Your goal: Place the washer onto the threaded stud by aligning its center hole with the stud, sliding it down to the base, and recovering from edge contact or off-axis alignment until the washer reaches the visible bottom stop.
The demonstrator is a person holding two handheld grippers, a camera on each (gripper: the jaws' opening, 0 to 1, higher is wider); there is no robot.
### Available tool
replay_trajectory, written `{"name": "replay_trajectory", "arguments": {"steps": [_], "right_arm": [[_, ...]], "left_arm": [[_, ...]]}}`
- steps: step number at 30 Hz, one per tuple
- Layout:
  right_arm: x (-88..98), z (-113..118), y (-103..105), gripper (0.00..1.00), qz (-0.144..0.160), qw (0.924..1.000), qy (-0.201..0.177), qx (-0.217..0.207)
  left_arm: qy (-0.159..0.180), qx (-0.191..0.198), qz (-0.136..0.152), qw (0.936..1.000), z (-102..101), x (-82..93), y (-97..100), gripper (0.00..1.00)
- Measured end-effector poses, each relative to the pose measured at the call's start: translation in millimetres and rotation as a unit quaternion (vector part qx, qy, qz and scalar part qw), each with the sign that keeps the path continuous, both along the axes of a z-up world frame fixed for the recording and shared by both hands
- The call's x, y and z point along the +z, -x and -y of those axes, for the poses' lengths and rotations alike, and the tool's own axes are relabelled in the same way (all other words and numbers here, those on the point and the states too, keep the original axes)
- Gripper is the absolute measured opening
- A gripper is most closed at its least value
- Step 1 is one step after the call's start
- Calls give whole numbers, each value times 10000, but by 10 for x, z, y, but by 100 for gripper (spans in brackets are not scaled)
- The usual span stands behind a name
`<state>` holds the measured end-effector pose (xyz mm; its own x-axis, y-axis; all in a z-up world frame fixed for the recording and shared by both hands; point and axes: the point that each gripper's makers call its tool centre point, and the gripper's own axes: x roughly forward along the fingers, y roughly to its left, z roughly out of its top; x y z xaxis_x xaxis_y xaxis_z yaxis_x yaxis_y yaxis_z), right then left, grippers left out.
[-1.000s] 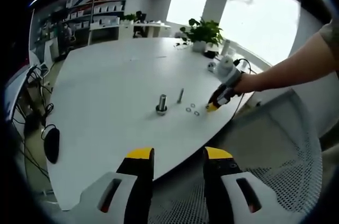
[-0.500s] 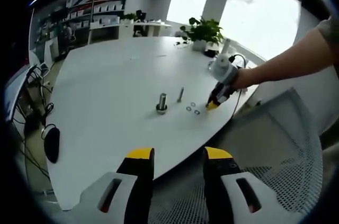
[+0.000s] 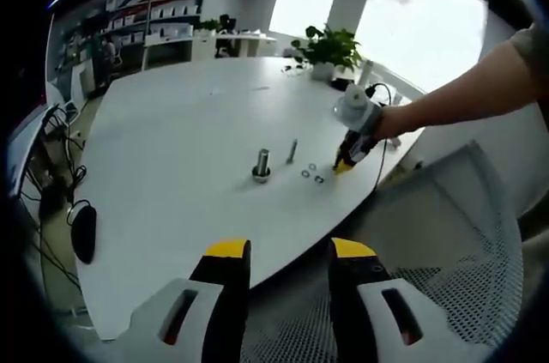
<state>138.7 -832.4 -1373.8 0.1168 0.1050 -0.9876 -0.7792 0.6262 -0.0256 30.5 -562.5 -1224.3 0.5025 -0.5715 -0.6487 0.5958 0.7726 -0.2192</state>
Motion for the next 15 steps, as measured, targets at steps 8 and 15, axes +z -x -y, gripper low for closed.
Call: {"name": "replay_trajectory", "arguments": {"steps": [8,15], "right_arm": [[-8,-21,-13,15,-147,9995,230,134],[-12,-25,-6,14,-140,9990,424,92]], "left_arm": [[-15,15,20,10000,-10,-2,-8,34],[-4,34,34,10000,-13,3,-13,34]]}}
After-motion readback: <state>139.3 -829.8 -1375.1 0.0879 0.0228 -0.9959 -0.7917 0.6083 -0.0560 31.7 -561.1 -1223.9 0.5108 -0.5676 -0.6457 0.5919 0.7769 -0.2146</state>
